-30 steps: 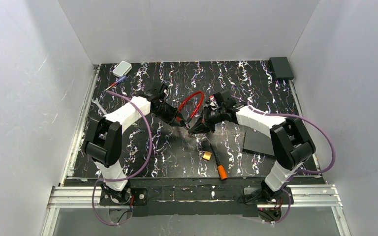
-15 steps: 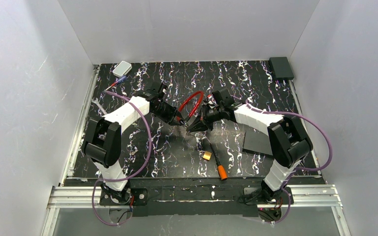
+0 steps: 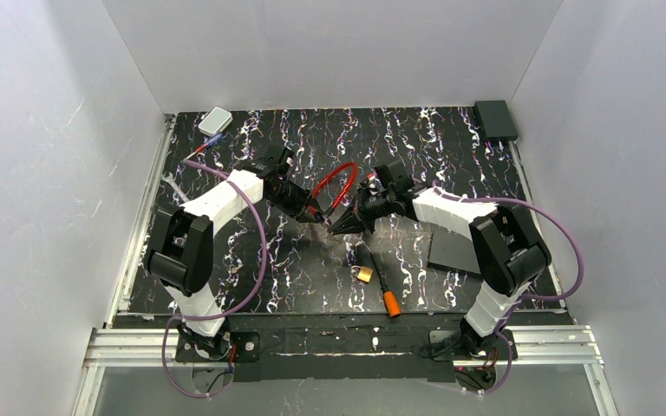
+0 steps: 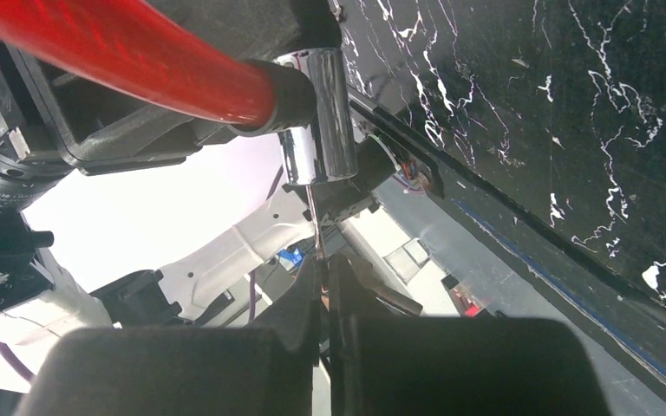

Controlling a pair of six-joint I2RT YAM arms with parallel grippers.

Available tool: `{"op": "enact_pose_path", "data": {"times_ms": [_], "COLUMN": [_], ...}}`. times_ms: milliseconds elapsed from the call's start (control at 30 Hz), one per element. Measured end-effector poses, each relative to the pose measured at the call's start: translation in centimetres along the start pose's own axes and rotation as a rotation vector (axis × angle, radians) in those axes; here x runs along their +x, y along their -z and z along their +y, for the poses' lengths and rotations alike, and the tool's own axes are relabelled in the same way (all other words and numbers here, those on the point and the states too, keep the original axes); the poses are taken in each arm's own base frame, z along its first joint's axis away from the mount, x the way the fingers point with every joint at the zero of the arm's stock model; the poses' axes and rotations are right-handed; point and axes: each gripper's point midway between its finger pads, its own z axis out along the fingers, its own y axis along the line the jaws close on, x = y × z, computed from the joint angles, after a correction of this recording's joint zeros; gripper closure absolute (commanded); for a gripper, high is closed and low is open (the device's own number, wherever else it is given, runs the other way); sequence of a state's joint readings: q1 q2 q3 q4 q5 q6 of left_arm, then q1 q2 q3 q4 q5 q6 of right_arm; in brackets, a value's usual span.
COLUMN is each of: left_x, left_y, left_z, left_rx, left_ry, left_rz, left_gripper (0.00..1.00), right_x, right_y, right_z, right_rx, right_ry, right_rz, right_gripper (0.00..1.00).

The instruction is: Unlock with the key

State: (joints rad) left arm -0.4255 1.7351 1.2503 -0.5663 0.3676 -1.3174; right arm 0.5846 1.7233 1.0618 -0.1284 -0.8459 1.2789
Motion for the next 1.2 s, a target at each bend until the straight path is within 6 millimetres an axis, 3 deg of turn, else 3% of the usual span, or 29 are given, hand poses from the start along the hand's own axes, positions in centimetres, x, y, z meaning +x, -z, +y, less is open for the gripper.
{"op": "enact_pose_path", "data": {"times_ms": [233,633,1200], "left_x": [0.1,-0.4,-0.6], "left_y": [0.2,0.4,0.7], "left_z": [0.3,0.7,1.2], "left_rx": [-0.012,-0.009,-0.011], "left_ry": [0.003,0.006,0.023], "left_rz": [-0.003,-0.032,-0.057], "left_gripper": [1.0,1.0,1.0], "right_x": [0.2,-0.2,-0.1], "right_y": [-0.1,-0.4,-1.0], "right_z": [-0.1,-0.3,0.0], "right_rx": [-0.009,0.118,-0.005], "right_ry": [-0.012,0.178,-0.052], "right_rz": [0.014,0.076,0.01], "right_gripper": [0.99,0.99,0.99]}}
